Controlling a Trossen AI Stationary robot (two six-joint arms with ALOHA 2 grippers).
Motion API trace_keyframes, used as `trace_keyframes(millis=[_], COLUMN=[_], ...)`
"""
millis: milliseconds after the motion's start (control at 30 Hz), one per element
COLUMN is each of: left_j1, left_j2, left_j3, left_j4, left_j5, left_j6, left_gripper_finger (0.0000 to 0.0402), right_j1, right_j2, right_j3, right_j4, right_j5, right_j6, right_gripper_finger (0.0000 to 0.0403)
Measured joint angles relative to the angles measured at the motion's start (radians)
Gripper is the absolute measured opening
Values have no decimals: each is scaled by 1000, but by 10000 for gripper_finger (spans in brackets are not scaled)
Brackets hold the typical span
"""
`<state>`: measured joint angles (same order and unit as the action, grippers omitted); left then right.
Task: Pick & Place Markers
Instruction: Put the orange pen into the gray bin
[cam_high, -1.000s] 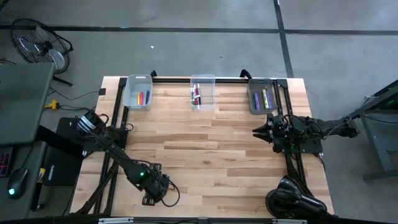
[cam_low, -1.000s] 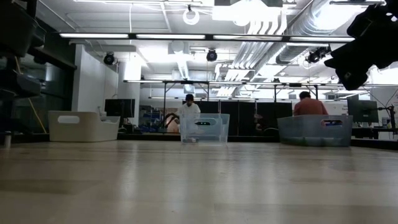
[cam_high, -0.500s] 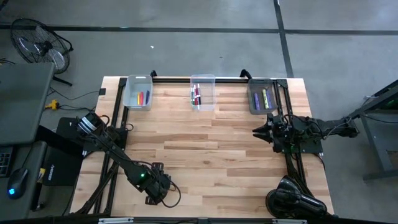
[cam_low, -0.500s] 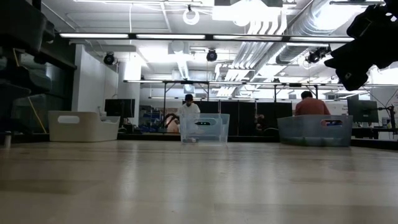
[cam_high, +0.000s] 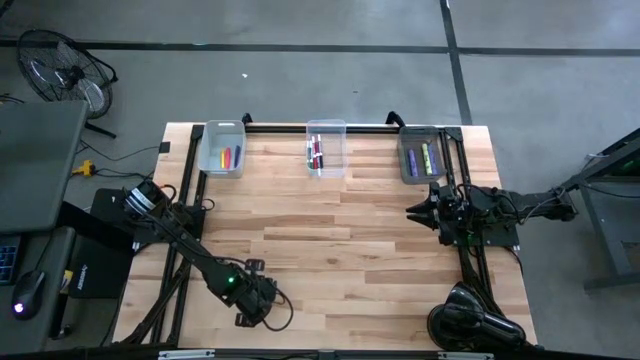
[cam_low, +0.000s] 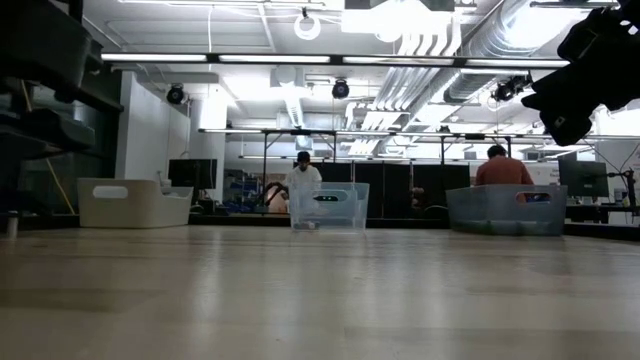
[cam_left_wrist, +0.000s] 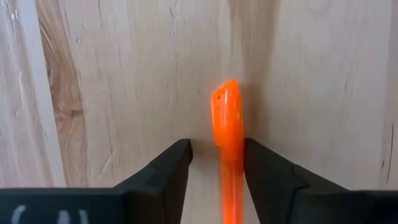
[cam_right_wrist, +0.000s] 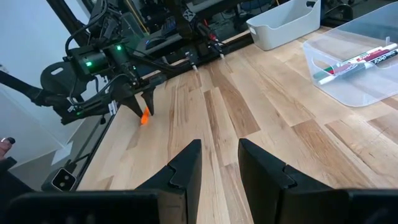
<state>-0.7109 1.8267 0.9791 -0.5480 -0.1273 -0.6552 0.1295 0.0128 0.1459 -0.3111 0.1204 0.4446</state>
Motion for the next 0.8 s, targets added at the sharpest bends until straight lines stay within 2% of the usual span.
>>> trace_keyframes(millis=[333,700,800], left_j1=[1,0,0], left_j2=[0,1,1], left_j3=[0,5,5], left_j4=[3,7,7], left_j5=[38,56,60], left_j6=[-2,-5,-7], left_gripper_finger=[113,41,35], right_j1=[0,0,0], right_j2=[0,0,0], right_j3=[0,0,0], right_j4=[0,0,0], right_j5=[0,0,0], right_j6=[0,0,0], right_gripper_finger=[94,94,94])
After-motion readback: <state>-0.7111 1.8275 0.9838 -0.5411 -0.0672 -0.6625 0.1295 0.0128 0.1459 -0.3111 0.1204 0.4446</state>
